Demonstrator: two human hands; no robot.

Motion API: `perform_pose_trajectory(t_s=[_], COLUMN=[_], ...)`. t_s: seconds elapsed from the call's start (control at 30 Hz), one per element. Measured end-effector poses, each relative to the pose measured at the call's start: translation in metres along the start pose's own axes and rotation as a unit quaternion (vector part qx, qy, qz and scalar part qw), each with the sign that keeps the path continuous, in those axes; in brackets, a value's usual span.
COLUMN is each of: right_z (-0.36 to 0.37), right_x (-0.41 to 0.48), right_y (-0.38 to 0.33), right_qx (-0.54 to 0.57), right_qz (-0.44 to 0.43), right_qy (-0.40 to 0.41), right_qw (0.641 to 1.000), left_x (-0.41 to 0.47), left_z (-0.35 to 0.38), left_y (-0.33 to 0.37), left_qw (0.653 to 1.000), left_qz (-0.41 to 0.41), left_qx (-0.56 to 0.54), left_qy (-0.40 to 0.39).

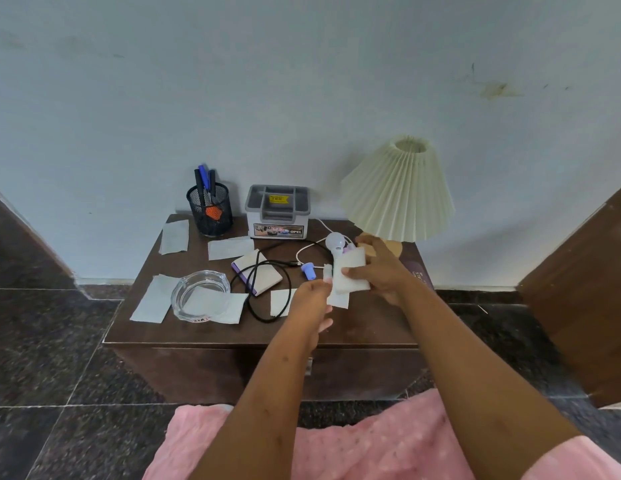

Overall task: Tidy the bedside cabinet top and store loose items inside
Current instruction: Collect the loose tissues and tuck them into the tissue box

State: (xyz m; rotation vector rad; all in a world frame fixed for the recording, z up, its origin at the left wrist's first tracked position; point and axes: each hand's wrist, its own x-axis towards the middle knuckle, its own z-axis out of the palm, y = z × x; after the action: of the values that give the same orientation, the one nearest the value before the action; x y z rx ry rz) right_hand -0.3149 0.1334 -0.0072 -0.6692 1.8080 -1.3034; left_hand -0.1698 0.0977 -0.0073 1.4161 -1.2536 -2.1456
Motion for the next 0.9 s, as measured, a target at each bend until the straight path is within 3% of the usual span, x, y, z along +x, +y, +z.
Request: perform_pose_trajectory(t_s=[0.17,0.37,0.47,0.6,0.8,0.9], right_z=[0.015,0.022,0.018,0.006,0.019,0.032], right_x=[-0.010,-0.003,0.008,0.028,0.051,0.060], right_y=[-0.009,-0.007,0.001,0.032,0.049,0.050], right_qx=[0.006,-0.010,-0.036,-0.216,-0.360,-0.405], right_qz=[-0.007,0.038,0.076,0.124,0.048,0.083], right_qy=[-0.148,-0.191,-0.117,0.032,0.071,0.074], right_qw=[0.989,0.981,0.990,0.968,0.929,0.907], left_x=[-0.004,-0.001,0.003,0.009,0.019,0.022], left_z=[-0.009,-0.024,-0.028,-0.038,-0.045,-0.049], left_y=[0.019,0.022,0.026,0.030,0.039,0.044], left_qw=[0.999,0.995,0.995,0.994,0.994,0.996], left_qz=[0.004,0.067,0.070,0.062,0.063,0.049], left_qx=[-0.050,-0.046,-0.030,-0.028,0.026,0.041], left_qy=[-0.005,0.059,0.063,0.082,0.082,0.069])
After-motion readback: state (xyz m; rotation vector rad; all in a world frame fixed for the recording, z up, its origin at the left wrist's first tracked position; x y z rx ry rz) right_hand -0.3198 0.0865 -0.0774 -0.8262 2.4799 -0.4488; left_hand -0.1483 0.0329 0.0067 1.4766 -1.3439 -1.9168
